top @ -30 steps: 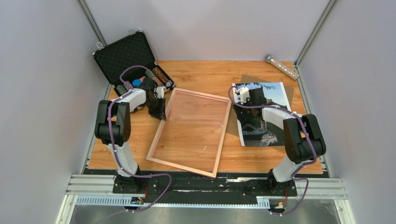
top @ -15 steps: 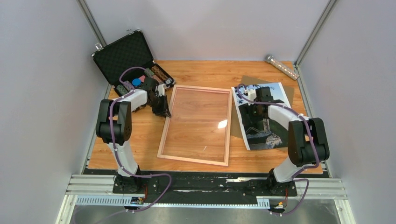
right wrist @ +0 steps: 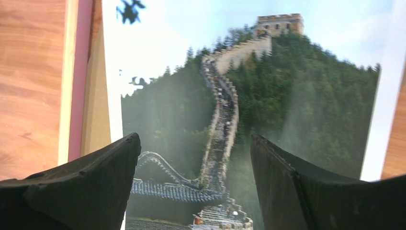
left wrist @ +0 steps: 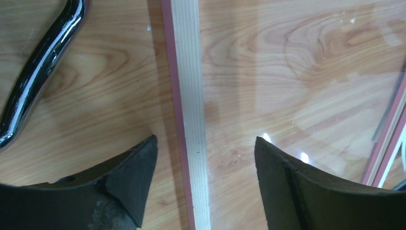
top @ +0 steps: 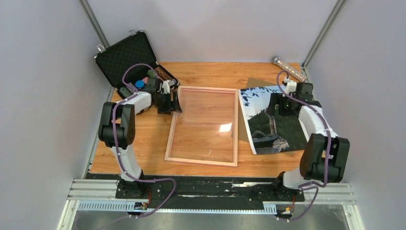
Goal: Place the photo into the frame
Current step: Adjust the photo frame item at the center of the board, then turn over the photo at the center of the board.
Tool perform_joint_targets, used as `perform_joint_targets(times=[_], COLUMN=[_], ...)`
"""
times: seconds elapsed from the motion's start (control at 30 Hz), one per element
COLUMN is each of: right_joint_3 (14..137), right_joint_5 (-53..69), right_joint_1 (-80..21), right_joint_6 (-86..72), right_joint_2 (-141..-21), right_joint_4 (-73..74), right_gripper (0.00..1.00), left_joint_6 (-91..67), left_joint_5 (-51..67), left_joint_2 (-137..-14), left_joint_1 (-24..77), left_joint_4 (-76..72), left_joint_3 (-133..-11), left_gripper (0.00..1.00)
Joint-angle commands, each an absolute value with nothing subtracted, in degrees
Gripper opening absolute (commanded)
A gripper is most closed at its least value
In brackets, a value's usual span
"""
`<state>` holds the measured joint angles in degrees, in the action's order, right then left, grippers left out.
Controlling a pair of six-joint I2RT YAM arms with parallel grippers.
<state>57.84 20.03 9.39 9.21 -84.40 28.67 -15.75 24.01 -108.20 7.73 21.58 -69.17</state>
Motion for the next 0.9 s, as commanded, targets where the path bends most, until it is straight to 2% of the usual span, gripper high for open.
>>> perform_joint_targets(times=[0.0, 0.17, 0.4, 0.57, 0.87], right_joint_3=[60.39, 62.33, 64.9, 66.62, 69.37], right_joint_5=[23.95, 25.71, 25.37, 24.87, 24.62], right_joint_1=[14.9, 21.46, 26.57, 29.47, 34.02], right_joint_6=[9.12, 10.32, 13.01, 14.74, 18.66], right_joint_2=[-83.12, -85.49, -91.99, -95.96, -99.74], right_joint_4=[29.14, 29.16, 29.97, 30.35, 30.83], right_gripper=[0.83, 0.83, 0.82, 0.82, 0.82], left_joint_6=[-10.66, -6.25, -2.88, -5.05, -15.35], left_joint_5=[22.38, 22.6, 23.74, 25.66, 26.33], left_joint_2=[-103.57, -97.8, -95.45, -102.84, -121.67], left_joint_1=[7.6, 9.41, 21.05, 28.44, 39.42], left_joint_4=[21.3, 24.83, 28.19, 27.99, 29.53], left_joint_3=[-68.33, -68.16, -76.16, -85.29, -109.36], left_gripper=[0.86, 0.97, 1.0, 1.0, 1.0])
